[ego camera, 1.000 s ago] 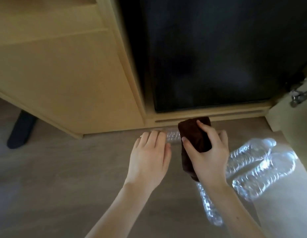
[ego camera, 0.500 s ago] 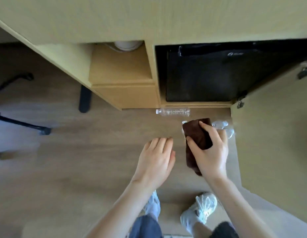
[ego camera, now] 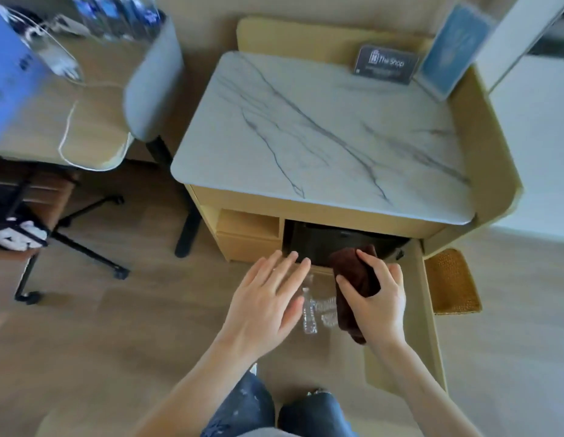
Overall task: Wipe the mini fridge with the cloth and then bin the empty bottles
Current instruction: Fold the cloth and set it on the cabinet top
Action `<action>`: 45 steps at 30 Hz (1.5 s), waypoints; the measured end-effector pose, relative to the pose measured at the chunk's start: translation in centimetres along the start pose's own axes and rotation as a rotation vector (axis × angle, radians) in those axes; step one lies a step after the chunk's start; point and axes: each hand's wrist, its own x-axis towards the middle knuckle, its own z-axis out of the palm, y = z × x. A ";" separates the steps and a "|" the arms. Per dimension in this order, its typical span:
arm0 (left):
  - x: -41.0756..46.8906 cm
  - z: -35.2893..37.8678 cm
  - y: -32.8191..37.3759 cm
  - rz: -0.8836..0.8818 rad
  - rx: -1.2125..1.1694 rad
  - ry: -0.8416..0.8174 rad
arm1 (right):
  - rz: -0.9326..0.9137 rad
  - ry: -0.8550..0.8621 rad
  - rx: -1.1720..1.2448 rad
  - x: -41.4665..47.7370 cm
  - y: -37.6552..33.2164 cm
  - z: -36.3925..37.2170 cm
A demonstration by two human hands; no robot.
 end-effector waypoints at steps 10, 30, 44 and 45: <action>-4.2 -4.5 -7.1 -0.178 0.026 0.092 | 0.087 0.006 0.128 -1.4 -4.5 3.9; 12.0 -8.1 -24.6 -0.267 0.078 0.168 | 0.027 -0.141 0.145 20.7 -13.8 21.2; 20.8 -7.0 -32.0 -0.383 0.085 0.092 | 0.096 -0.391 -0.102 29.0 -12.9 30.1; 21.1 -6.9 -32.3 -0.379 0.083 0.088 | 0.094 -0.390 -0.105 29.0 -12.5 30.1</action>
